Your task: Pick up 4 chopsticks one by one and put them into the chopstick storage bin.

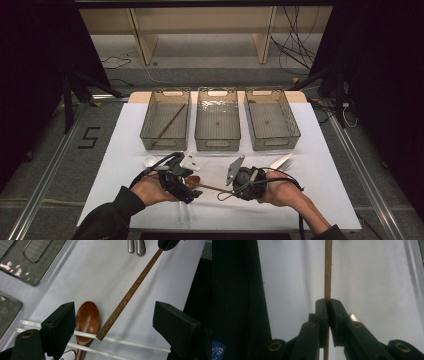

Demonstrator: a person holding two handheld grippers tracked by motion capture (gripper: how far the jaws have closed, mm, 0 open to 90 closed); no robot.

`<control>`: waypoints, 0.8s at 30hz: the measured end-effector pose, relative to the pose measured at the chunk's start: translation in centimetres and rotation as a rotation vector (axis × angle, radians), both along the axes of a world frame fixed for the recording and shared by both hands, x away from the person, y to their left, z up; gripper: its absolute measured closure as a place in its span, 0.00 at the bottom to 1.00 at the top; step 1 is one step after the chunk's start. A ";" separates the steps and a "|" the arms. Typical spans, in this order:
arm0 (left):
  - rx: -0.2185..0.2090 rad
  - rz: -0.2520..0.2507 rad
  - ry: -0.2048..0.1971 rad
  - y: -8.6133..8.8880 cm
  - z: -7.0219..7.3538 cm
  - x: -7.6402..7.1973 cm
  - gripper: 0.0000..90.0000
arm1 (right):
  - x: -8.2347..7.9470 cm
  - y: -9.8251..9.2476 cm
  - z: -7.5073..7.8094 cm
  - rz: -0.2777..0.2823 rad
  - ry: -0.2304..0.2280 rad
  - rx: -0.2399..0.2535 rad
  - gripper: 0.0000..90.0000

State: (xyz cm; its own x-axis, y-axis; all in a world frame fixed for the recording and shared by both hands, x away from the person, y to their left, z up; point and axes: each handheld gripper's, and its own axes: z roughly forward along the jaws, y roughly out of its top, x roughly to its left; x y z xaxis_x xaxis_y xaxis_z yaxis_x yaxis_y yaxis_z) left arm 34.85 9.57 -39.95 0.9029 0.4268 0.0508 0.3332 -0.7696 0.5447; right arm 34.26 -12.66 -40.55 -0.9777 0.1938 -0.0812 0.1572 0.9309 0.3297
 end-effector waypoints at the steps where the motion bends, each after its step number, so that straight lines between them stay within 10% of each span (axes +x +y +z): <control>1: 0.006 -0.005 -0.002 -0.1 0.0 0.1 0.22 | 0.1 0.0 0.0 0.011 -0.003 -0.001 0.96; 24: 0.059 -0.124 0.043 -1.8 -1.2 0.3 0.61 | -0.4 0.4 0.0 0.054 0.007 -0.006 0.95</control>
State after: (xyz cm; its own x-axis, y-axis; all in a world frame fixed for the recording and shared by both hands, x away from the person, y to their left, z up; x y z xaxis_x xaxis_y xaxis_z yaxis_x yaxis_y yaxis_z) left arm 35.14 7.77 -41.16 0.9503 0.3095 0.0324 0.2560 -0.8367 0.4842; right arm 33.88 -12.29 -40.53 -0.9872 0.1404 -0.0755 0.1090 0.9400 0.3232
